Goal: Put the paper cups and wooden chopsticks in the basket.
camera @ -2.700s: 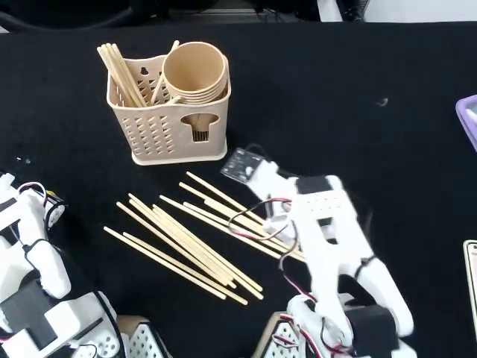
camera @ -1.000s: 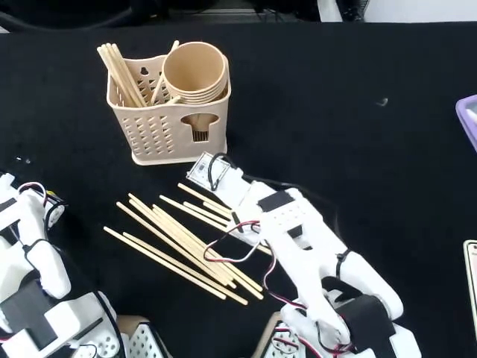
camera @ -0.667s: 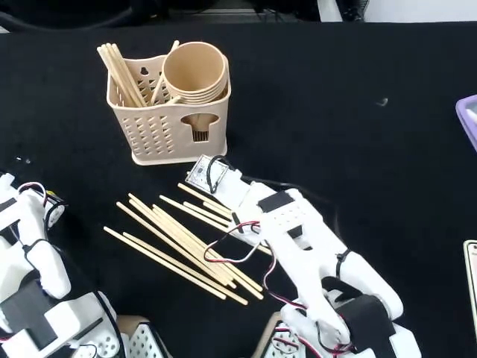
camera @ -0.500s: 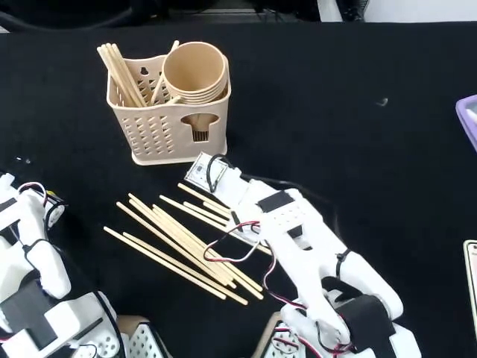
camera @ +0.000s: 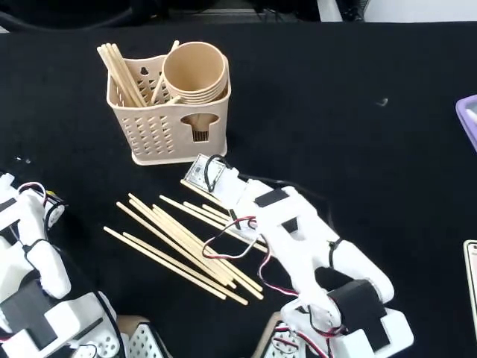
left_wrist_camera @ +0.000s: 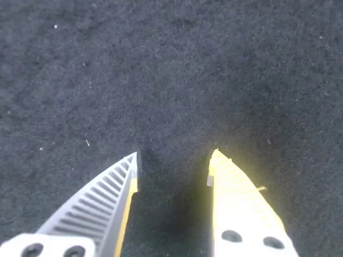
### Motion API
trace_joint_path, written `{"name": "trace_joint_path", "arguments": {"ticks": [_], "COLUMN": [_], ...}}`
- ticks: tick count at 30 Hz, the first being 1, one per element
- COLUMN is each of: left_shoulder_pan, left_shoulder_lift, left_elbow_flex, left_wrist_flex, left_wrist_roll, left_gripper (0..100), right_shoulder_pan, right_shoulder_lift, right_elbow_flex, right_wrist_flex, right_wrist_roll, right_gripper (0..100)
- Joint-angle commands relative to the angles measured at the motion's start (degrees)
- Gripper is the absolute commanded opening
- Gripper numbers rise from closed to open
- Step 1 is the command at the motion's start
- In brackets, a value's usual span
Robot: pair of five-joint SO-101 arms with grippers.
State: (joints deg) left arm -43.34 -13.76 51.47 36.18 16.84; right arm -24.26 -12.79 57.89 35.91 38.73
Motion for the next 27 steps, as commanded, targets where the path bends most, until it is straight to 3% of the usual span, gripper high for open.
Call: {"name": "trace_joint_path", "arguments": {"ticks": [1, 7, 11, 19, 27], "left_shoulder_pan": [0.7, 0.7, 0.7, 0.6, 0.6], "left_shoulder_lift": [-0.8, -0.8, -0.8, -0.8, -0.8], "left_elbow_flex": [-1.5, -1.5, -1.5, -1.5, -1.5], "left_wrist_flex": [-0.1, -0.1, -0.1, -0.1, -0.1], "left_wrist_roll": [0.1, 0.1, 0.1, 0.1, 0.1], "left_gripper": [22, 22, 22, 22, 22], "right_shoulder_pan": [2.3, 3.2, 4.3, 4.0, 5.7], "right_shoulder_lift": [0.5, 0.5, 2.9, 5.0, 1.6], "right_elbow_flex": [-2.5, -2.9, -4.6, -6.4, -6.1], "right_wrist_flex": [0.4, 4.0, 8.1, 8.9, 8.9], "right_wrist_roll": [0.9, 3.4, 3.7, 3.9, 3.8], "right_gripper": [11.0, 11.6, 19.5, 0.5, 1.0]}}
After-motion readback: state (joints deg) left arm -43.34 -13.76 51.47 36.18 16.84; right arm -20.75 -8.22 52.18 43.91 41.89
